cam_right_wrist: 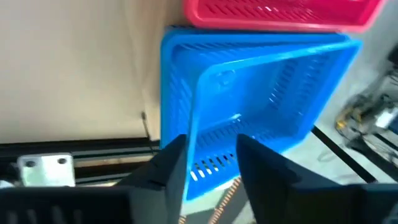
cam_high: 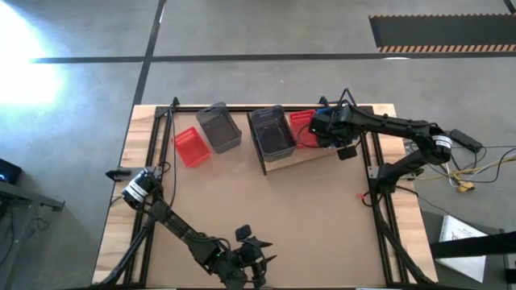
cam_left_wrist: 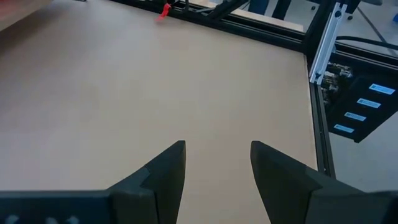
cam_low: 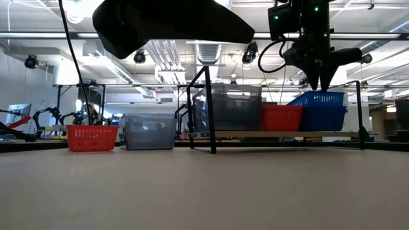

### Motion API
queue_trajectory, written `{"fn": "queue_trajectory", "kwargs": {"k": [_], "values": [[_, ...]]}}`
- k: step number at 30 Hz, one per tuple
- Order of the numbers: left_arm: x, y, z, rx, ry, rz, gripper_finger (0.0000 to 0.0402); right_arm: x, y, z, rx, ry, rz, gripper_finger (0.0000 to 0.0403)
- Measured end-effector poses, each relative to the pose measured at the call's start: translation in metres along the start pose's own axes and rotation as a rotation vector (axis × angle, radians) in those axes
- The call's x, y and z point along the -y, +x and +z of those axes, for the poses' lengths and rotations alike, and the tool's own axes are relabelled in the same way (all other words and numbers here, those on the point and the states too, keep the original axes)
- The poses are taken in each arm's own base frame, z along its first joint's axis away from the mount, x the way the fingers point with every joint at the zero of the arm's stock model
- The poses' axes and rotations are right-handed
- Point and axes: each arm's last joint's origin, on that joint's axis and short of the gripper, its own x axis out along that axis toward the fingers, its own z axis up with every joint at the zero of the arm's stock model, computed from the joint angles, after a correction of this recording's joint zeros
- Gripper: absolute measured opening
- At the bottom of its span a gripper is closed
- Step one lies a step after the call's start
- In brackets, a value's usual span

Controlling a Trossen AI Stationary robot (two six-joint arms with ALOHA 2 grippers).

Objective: Stack baskets on shelf by color
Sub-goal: Stack the blue bin on the other blue bin on the shelf, then stack the red bin on the other red bin on the shelf

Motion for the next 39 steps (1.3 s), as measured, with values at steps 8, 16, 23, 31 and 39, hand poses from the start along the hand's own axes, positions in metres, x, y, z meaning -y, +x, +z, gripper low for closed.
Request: {"fn": "queue_trajectory", "kwargs": {"k": [8, 16, 23, 31, 39], "values": [[0.0, 0.0, -0.001, 0.001, -0.001, -0.002, 0.0166, -0.002, -0.006, -0.005, 0.054, 0.08, 0.033, 0.0165], [0.001, 0.0, 0.001, 0.011, 0.01, -0.009, 0.0166, -0.003, -0.008, -0.006, 0.083, 0.378, 0.074, 0.0123], [0.008, -0.019, 0.028, 0.057, 0.087, -0.044, 0.0166, -0.032, -0.021, 0.018, 0.463, 0.46, 0.256, 0.0064], [-0.011, -0.072, 0.068, 0.086, 0.186, 0.081, 0.0166, -0.139, -0.037, 0.051, 0.969, 0.315, 0.299, 0.0014], [-0.076, -0.098, 0.105, -0.109, 0.067, 0.262, 0.0166, -0.252, -0.012, 0.055, 1.219, 0.286, 0.225, 0.0009]]}}
